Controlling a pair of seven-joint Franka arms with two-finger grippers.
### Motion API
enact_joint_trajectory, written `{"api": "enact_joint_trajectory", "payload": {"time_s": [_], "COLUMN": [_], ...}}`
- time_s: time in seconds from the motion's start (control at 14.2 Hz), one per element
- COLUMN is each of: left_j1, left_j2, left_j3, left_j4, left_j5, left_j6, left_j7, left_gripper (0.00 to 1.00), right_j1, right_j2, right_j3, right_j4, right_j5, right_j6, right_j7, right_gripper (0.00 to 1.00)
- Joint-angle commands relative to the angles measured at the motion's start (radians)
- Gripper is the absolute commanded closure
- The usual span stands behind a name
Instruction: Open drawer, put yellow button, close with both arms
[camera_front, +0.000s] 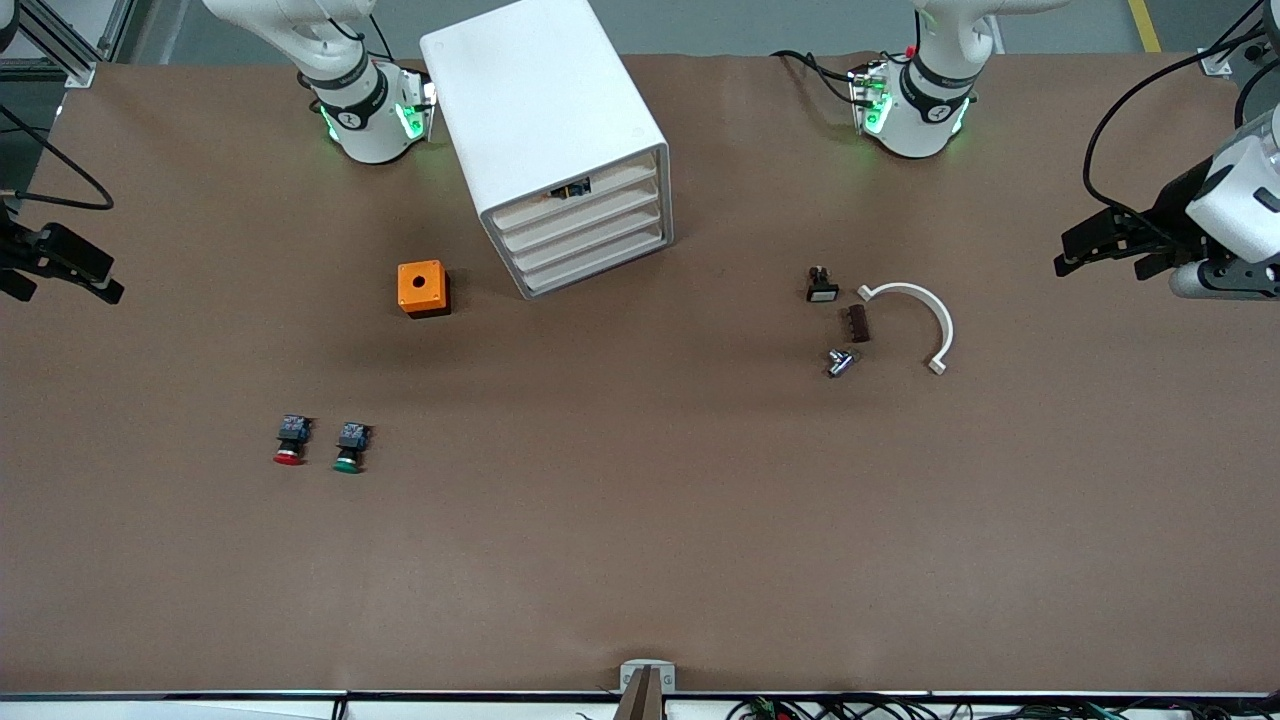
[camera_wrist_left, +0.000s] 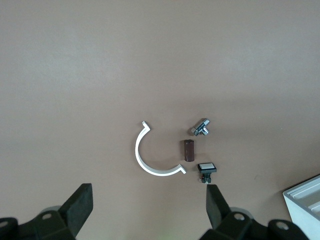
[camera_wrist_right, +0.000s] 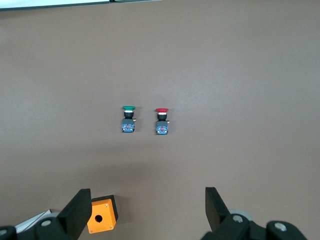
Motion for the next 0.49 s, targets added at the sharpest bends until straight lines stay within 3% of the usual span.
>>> {"api": "enact_joint_trajectory", "payload": {"time_s": [0.0,0.42], "left_j1": [-0.007,-0.009], "left_j2": [-0.014,-0.017], "left_j3": [0.007,0.004], "left_j4": [0.024,0.054], "left_j5": [0.027,0.033], "left_j6": [-0.006,-0.015], "left_j7": [0.003,-0.024], "left_gripper": [0.0,0.0], "right_j1": [-0.012,-0.013], "right_j2": [-0.005,-0.005], "right_j3": [0.007,0.007], "right_j4": [0.004,0.004], "right_j5": [0.005,0.005], "right_j6": [-0.009,-0.009], "right_j7": [0.006,0.005], "right_gripper": [0.0,0.0]}}
